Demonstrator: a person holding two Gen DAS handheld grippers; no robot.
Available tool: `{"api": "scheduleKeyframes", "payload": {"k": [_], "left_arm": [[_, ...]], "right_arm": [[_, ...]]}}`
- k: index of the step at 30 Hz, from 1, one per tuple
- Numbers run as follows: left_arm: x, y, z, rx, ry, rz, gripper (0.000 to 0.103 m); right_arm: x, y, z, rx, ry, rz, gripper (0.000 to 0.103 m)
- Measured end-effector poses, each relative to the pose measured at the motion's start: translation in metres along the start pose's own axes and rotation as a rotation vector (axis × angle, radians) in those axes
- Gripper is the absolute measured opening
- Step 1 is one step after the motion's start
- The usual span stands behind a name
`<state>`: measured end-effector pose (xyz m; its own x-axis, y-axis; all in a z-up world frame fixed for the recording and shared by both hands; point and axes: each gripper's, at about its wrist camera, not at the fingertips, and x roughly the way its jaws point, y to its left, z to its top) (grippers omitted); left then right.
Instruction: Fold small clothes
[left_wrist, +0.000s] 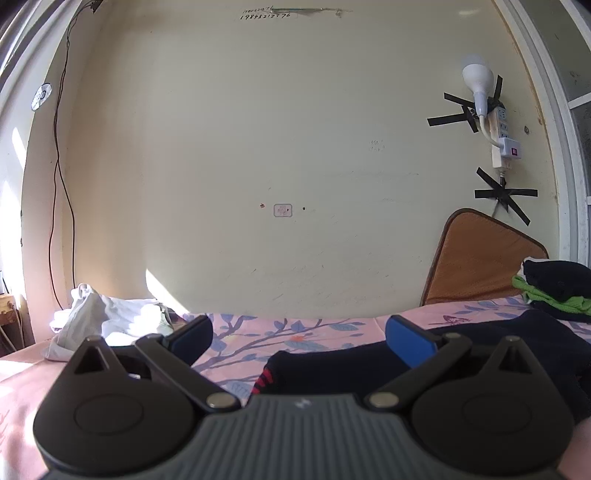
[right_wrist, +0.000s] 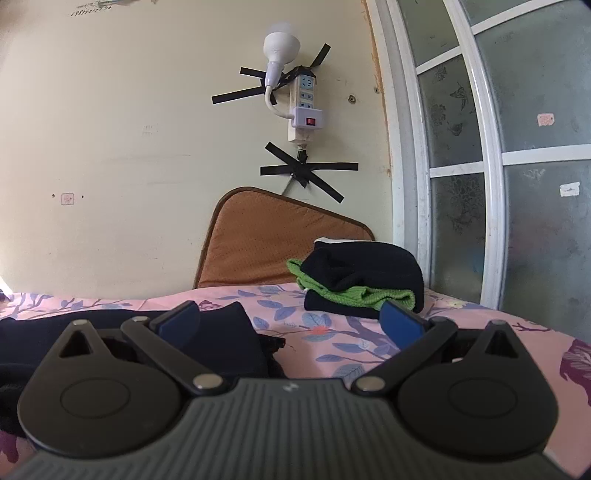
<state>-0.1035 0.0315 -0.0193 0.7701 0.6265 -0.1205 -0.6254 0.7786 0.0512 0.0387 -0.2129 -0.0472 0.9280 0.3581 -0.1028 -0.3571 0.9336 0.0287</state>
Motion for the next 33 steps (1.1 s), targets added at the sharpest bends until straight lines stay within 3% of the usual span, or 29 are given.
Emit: {"api": "scheduleKeyframes", "payload": {"k": [17, 33], "left_arm": [[0.006, -0.001, 0.0, 0.012, 0.036, 0.057, 0.103], [0.005, -0.002, 0.0, 0.018, 0.035, 0.049, 0.103]], "right_arm": [[0.003, -0.02, -0.001, 0.137, 0.0, 0.105, 0.103], [0.007, -0.024, -0.001, 0.148, 0.021, 0.099, 0.103]]}}
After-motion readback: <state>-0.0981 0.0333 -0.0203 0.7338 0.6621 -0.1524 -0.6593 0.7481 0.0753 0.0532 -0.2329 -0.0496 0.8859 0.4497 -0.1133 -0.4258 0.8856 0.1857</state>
